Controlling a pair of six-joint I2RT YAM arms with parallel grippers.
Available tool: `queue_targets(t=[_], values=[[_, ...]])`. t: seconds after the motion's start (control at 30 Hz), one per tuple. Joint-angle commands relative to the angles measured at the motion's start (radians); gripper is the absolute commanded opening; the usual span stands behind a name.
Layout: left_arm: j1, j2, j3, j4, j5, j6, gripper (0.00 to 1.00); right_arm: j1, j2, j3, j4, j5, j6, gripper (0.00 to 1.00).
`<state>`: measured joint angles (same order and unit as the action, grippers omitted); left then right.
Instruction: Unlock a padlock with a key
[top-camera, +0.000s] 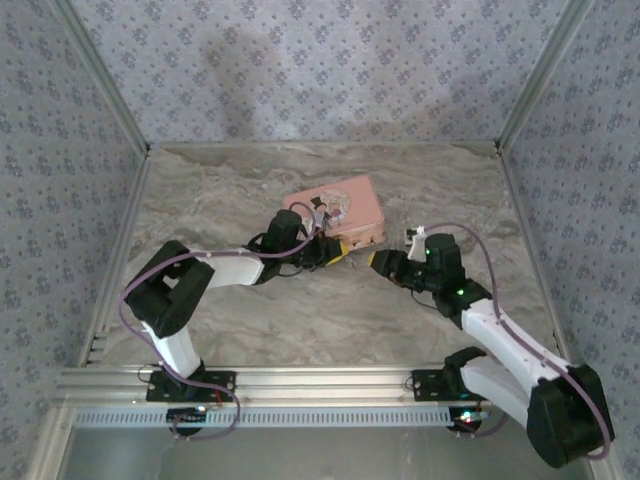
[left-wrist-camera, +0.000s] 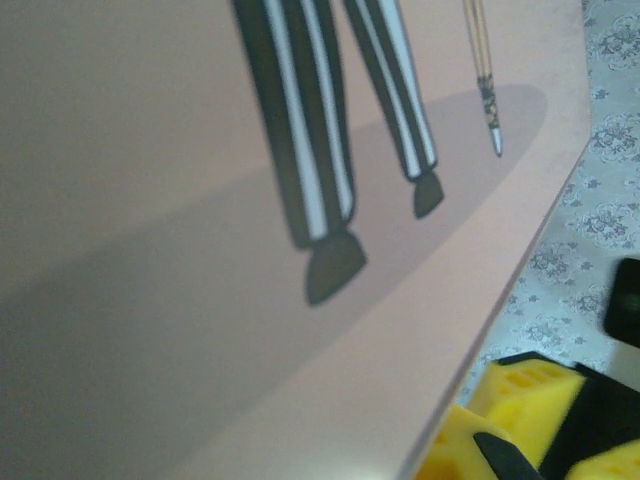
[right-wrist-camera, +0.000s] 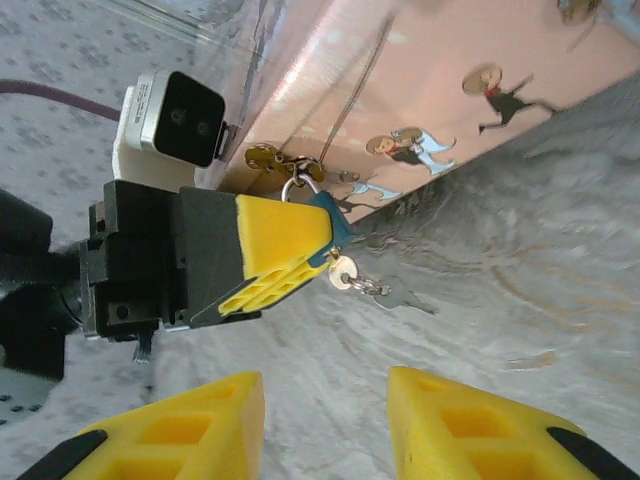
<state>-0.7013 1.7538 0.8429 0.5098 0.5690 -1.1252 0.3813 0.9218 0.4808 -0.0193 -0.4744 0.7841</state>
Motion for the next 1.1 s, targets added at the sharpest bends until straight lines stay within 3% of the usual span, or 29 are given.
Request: queue_targets(t=[0.0,0.2,0.4,0.67,1.07], values=[[-0.002,-0.026,0.031,-0.026,0.073,-0.03,0.0,0.041,-0.017,0.087,-0.335,0.148,-0.253,0.4],[-0.003,-0.033,0.035,-0.042,0.075,-0.031,0.0,0.155,0.032,0.238,-0.453,0.317,-0.411,0.44],[-0.002,-0.04,0.032,-0.037,0.082,-0.045,0.0,0.253,0.078,0.295,-0.431,0.38,-0.501,0.48],[0.001,-0.034,0.041,0.006,0.112,-0.105,0.0,0.266,0.123,0.236,-0.219,0.326,-0.573,0.48],[0.006,-0.035,0.07,-0.017,0.141,-0.117,0.0,0.311,0.277,0.278,-0.176,0.426,-0.65,0.44]])
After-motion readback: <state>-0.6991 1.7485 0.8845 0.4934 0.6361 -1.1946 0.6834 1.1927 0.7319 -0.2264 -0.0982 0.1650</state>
